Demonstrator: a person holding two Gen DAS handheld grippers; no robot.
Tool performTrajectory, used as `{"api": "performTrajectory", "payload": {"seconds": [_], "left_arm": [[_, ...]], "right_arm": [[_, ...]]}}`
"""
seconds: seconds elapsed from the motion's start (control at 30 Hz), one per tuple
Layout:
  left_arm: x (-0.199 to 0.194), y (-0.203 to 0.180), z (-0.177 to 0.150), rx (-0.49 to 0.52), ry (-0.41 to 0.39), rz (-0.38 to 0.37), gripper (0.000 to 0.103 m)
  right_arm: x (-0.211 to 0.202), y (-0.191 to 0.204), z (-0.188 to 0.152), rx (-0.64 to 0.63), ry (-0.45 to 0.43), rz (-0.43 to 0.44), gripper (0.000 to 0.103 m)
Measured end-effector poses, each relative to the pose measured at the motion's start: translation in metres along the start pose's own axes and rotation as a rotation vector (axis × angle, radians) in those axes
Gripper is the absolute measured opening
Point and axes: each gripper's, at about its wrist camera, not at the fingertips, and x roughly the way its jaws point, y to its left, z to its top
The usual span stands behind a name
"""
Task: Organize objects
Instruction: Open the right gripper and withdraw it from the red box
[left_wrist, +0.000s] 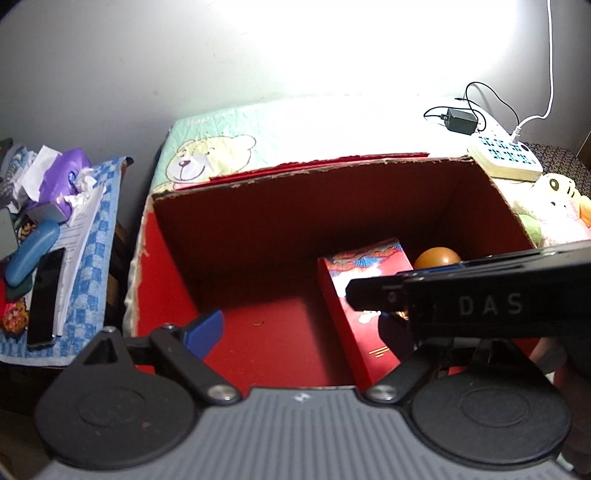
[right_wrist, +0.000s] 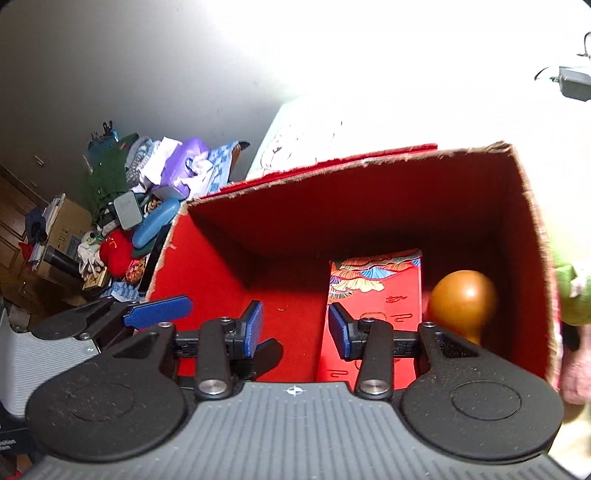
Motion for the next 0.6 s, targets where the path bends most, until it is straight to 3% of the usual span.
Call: {"api": "performTrajectory", "payload": {"seconds": [0.6], "left_arm": [[-0.066,-0.025,-0.029,-0.032,-0.085,0.138,0.092]], "right_arm": [[-0.060,0.025,-0.036,-0.117,-0.105,0.043,0.044]]}}
